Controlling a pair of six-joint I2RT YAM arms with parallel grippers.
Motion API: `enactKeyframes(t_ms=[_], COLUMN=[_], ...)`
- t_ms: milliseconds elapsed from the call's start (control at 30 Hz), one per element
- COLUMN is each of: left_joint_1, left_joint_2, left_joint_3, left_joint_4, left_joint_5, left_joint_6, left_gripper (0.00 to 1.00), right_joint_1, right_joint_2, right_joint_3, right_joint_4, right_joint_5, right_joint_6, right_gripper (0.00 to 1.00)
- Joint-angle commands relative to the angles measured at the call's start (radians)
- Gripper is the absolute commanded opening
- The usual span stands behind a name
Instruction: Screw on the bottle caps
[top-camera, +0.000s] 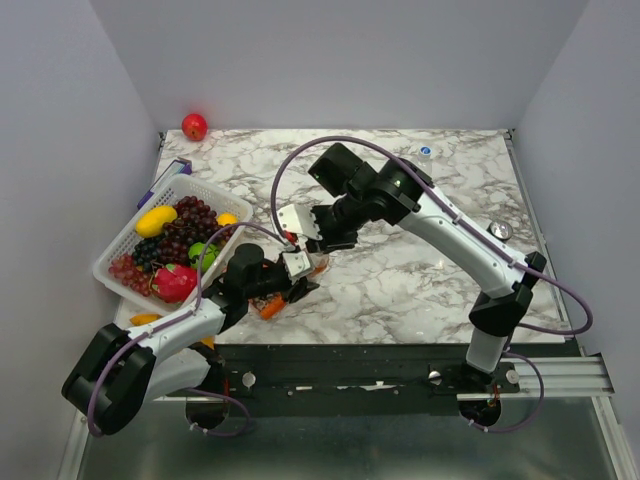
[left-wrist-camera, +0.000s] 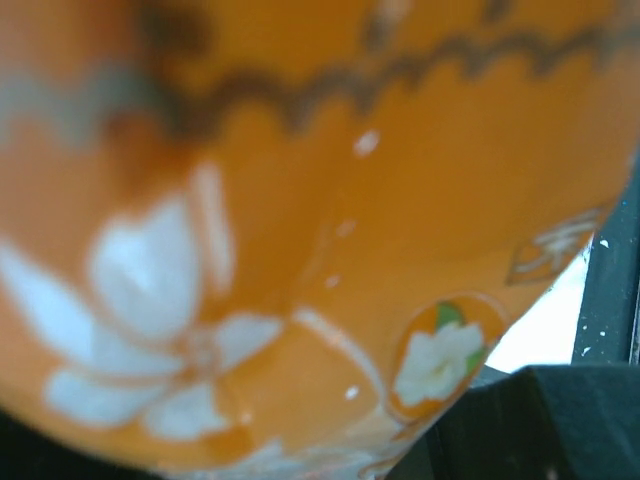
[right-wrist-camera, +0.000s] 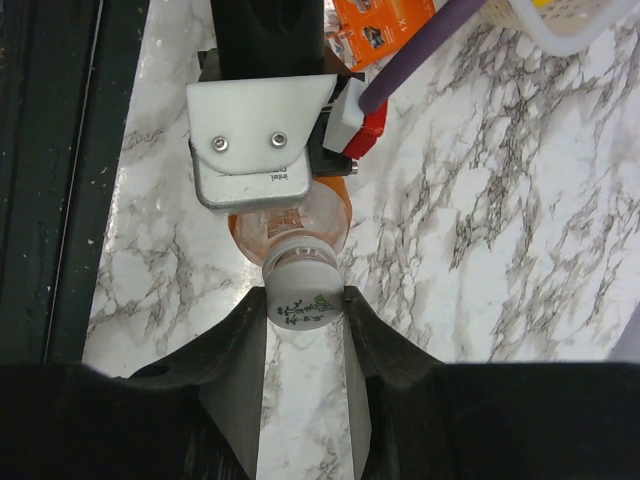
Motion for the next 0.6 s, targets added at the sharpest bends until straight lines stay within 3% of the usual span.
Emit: enactKeyframes(t_ms=[0,300,567], left_joint_1=[-0.003,-0.003,-0.002], left_joint_2=[-0.036,-0.039,-0.016], left_joint_3=[0.049,0.066,0.081], left_joint_4=[0.096,0.042,0.014], left_joint_5=[-0.002,-0.025,-0.040], left_joint_6=[0.024,0.053,0.064], left_gripper=[0.00,0.00,0.00], right_joint_1=[0.011,0.041,0.092], right_joint_2=[0.071,0.057,0.042], right_joint_3=[0.038,0.003,-0.003], right_joint_4=[-0.175,-0.175,-0.175], right_joint_5=[0.041,0.202,0.248], right_joint_6=[0.077,-0.002,-0.041], right_gripper=[0.28,0.27,0.27])
